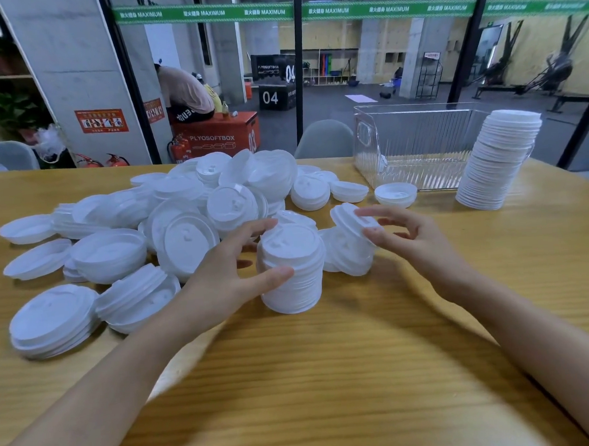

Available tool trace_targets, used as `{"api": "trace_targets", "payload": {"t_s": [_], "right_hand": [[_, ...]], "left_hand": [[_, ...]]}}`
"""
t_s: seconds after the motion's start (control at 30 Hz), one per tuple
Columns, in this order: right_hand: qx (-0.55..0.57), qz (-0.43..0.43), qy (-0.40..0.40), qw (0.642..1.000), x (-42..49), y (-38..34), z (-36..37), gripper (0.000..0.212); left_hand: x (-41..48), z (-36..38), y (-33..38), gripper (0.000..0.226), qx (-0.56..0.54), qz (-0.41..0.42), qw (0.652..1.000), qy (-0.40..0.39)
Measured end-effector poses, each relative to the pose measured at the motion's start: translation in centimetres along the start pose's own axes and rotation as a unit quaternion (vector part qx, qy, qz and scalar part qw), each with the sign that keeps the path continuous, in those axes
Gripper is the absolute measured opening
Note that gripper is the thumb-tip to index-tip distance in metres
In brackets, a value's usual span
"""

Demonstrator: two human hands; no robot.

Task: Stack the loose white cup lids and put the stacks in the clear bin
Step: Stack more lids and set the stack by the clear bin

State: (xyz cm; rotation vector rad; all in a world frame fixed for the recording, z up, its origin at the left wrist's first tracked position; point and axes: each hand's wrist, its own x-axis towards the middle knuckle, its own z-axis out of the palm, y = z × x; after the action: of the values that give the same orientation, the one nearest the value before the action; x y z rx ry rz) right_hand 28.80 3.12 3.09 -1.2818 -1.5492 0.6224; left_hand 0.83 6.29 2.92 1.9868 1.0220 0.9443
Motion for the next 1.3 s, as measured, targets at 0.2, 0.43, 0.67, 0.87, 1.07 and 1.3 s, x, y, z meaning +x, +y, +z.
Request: {"api": "trace_targets", "payload": {"t_s": [0.2, 0.43, 0.67, 0.87, 1.07, 1.3], "right_hand": [[0.009, -0.023, -0.051, 0.998, 0.6, -3.4, 1.3, 0.028], [-0.054, -0.063, -0.152, 0.985, 1.6, -5.7, 3.9, 0.024], [-0.07, -0.079, -0.181, 0.978, 1.7, -5.8, 4.5, 0.023], [-0.069, -0.081, -0.174, 0.979, 1.4, -5.6, 4.6, 0.024], [-0.069, -0.086, -0.15, 0.983, 1.2, -5.3, 4.1, 0.035], [-0.162, 0.012, -0.037, 0.986, 0.0, 0.1, 1.5, 0.062]], "left_hand": [[0.0, 0.1, 0.2, 0.091, -0.013, 0.009, 1.0, 0.013], [-0.2, -0.3, 0.6, 0.089, -0.004, 0.021, 1.0, 0.021], [-0.1, -0.4, 0.6, 0.086, -0.005, 0.019, 1.0, 0.018], [-0.1, -0.4, 0.6, 0.073, 0.004, 0.015, 1.0, 0.007], [-0.1, -0.4, 0.5, 0.067, 0.013, 0.013, 1.0, 0.002], [-0.1, -0.4, 0.5, 0.067, 0.012, 0.008, 1.0, 0.0]]}}
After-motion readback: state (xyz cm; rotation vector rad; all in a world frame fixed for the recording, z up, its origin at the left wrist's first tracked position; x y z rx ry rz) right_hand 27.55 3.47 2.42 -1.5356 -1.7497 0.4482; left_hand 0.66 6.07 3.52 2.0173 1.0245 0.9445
